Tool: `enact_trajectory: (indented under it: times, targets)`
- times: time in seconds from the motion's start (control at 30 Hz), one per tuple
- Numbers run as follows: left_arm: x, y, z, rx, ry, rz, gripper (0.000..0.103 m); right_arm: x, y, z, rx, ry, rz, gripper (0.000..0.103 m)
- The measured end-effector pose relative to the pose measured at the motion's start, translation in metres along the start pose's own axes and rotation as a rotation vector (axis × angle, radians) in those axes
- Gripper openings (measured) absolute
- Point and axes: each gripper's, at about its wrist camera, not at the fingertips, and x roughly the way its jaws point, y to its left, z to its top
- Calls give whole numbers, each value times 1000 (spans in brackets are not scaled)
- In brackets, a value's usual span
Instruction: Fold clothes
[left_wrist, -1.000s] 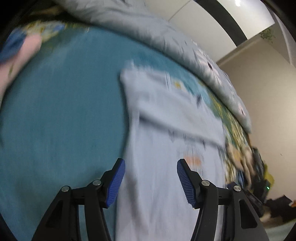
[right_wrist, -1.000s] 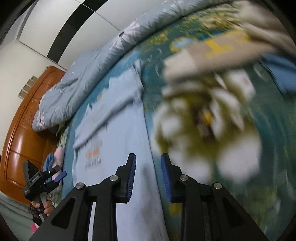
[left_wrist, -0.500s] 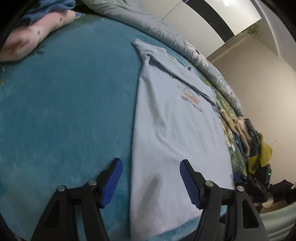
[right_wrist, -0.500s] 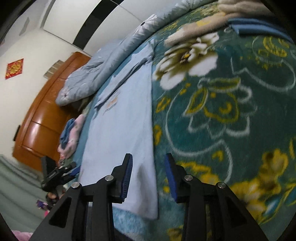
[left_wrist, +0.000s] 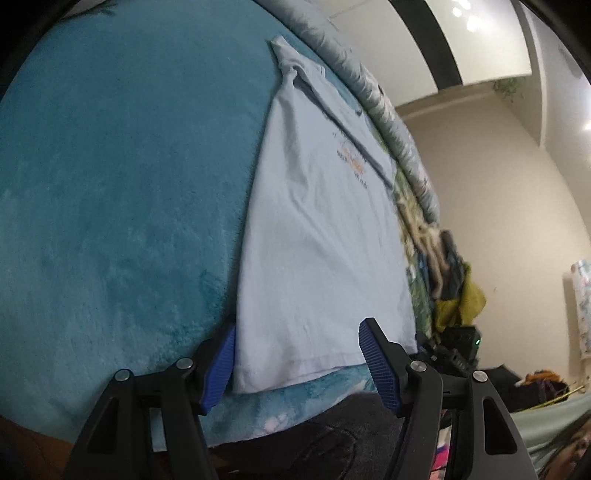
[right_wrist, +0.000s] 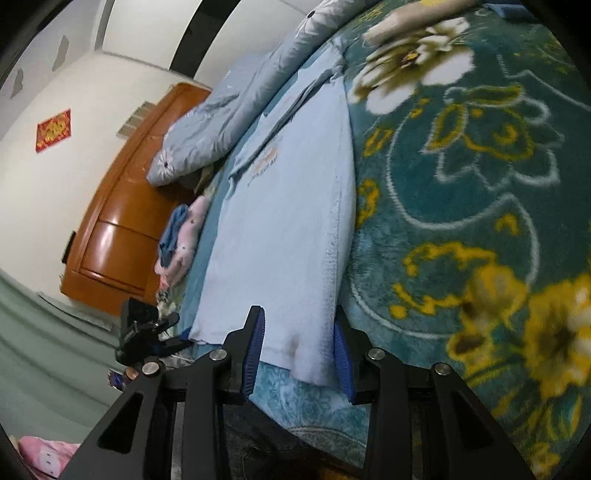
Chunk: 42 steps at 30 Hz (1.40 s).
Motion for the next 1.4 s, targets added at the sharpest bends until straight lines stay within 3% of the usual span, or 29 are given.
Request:
enact_trajectory:
  times: [0.17,0.4,0.63,0.73,0.83,0.9,1.0,1.07,1.2,1.3,1.4]
  targets:
    - [0,1,1,6,-18,-26,67,-11,-11,-1,58,-51,11,37]
    - [-2,6,2,-5,-38,-69,64,-8,-10,-13,71,-41,56,37]
    - [-3,16,1,-42,-39,-135,51,-25,-30,-14,192,-124,148,36]
    - [1,16,1,-43,-32,-132,47,-19,-24,-13,164,-103,134,36]
    - [-1,19,2,-52,-33,-135,43,-13,-21,-12,149,-81,98,26]
    - [-2,24,1,-65,-36,-135,38,-13,-27,-13,178,-80,77,9]
    - [-2,28,0,-80,-38,-118,25,-13,-31,-13,203,-86,78,7]
    - [-1,31,-1,-87,-39,-106,5,-13,-27,-12,183,-89,59,7]
    - [-1,34,-3,-104,-48,-138,4,-23,-33,-11,212,-140,90,5]
    - [-7,34,-1,-119,-76,-234,3,-28,-31,-8,201,-169,165,4]
    - [-9,30,2,-104,-86,-249,3,-26,-21,-5,171,-178,201,4]
